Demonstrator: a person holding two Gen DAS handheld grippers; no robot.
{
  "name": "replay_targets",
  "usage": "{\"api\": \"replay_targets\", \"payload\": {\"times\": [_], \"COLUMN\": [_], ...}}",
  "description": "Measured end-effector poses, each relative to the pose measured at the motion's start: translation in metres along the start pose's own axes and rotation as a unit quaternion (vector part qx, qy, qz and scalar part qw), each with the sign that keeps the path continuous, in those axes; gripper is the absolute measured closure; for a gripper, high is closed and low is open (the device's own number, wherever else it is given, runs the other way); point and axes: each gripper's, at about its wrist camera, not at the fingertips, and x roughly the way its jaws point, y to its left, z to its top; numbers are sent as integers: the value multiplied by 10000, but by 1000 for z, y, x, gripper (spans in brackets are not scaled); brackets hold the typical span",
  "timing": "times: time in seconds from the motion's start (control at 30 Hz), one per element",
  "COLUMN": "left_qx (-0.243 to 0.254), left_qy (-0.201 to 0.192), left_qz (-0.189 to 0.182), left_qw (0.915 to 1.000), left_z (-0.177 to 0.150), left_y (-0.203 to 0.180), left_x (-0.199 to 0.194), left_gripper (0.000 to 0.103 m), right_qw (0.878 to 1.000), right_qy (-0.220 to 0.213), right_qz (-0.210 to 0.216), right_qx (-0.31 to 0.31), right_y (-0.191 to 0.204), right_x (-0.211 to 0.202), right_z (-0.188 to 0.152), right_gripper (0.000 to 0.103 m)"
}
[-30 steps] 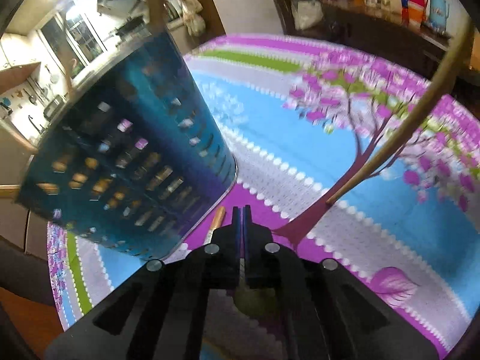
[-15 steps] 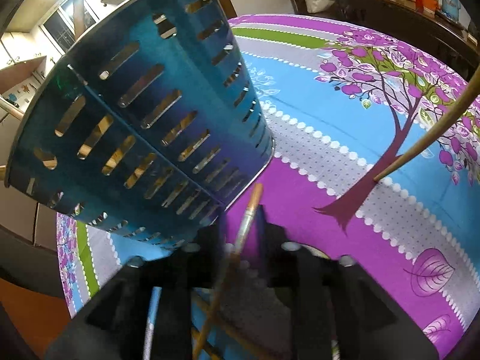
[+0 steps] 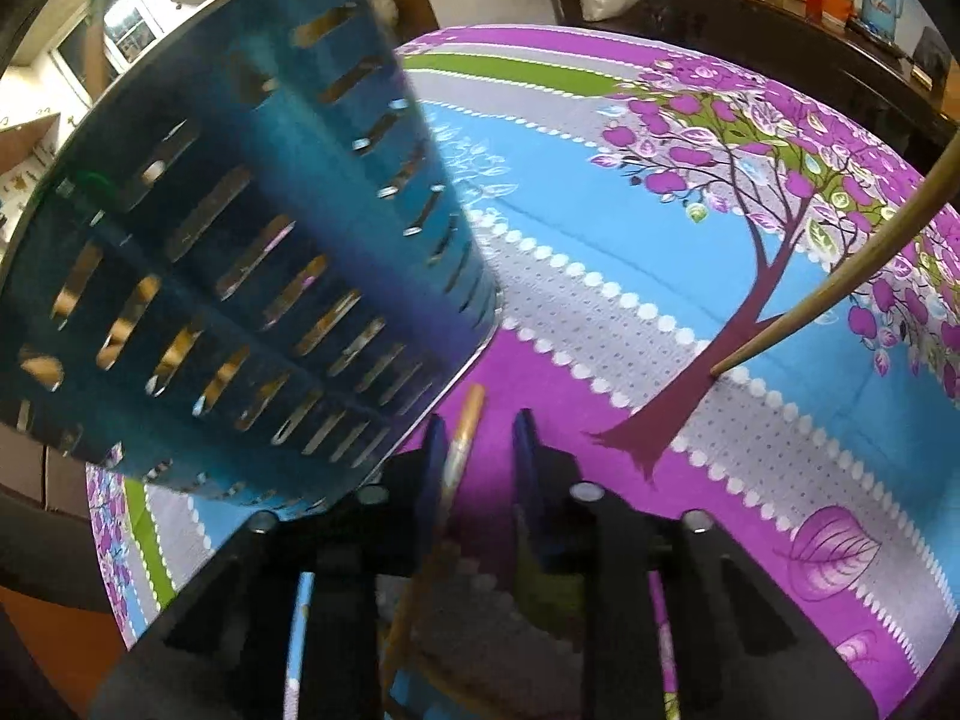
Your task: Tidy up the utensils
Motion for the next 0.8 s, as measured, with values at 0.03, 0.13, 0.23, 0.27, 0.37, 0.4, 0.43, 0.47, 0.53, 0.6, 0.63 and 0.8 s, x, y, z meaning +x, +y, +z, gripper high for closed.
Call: {"api": "replay_targets", "payload": {"times": [0.03, 0.13, 0.23, 0.27, 0.37, 0.4, 0.43, 0.47, 0.53, 0.6, 0.63, 0.8], "left_qx": [8, 40, 208, 282, 261, 118, 6, -75, -360, -723, -960, -1575], "left_qy": [14, 35, 68, 53, -161, -343, -481, -616, -1039, -1554, -1863, -3298], "left_qz": [-4, 21, 154, 244, 376, 364, 340, 332, 270, 206, 85, 99], "left_qw": [10000, 10000, 9996, 9993, 9988, 9987, 9983, 9975, 9936, 9850, 9778, 9308], "left_z": [1, 5, 6, 6, 6, 7, 7, 7, 5, 4, 1, -13], "left_y": [-2, -5, -13, -17, -22, -19, -15, -13, -2, 12, 20, 40], "left_x": [0, 2, 3, 3, -5, -15, -23, -32, -61, -92, -110, -182], "left_gripper": [91, 93, 96, 97, 97, 97, 97, 97, 97, 97, 97, 98], "right_qw": [10000, 10000, 10000, 10000, 10000, 10000, 9999, 9999, 9999, 9999, 9999, 9999], "right_qy": [8, 15, 39, 46, 55, 55, 59, 63, 59, 46, 30, -24], "right_qz": [-2, 5, 13, 9, 7, 0, 4, 5, 17, 26, 28, 90], "right_qx": [-1, 7, 27, 31, 56, 82, 103, 124, 150, 144, 140, 113], "right_y": [0, -1, -1, -1, 0, 0, 0, 1, 3, 7, 10, 24], "right_x": [0, 0, 1, 1, 0, 0, -1, -1, -2, -3, -3, -6], "right_z": [0, 0, 1, 0, -1, -2, -2, -3, -1, 1, 3, 11], "right_gripper": [96, 96, 96, 96, 96, 96, 96, 96, 96, 96, 96, 96]}}
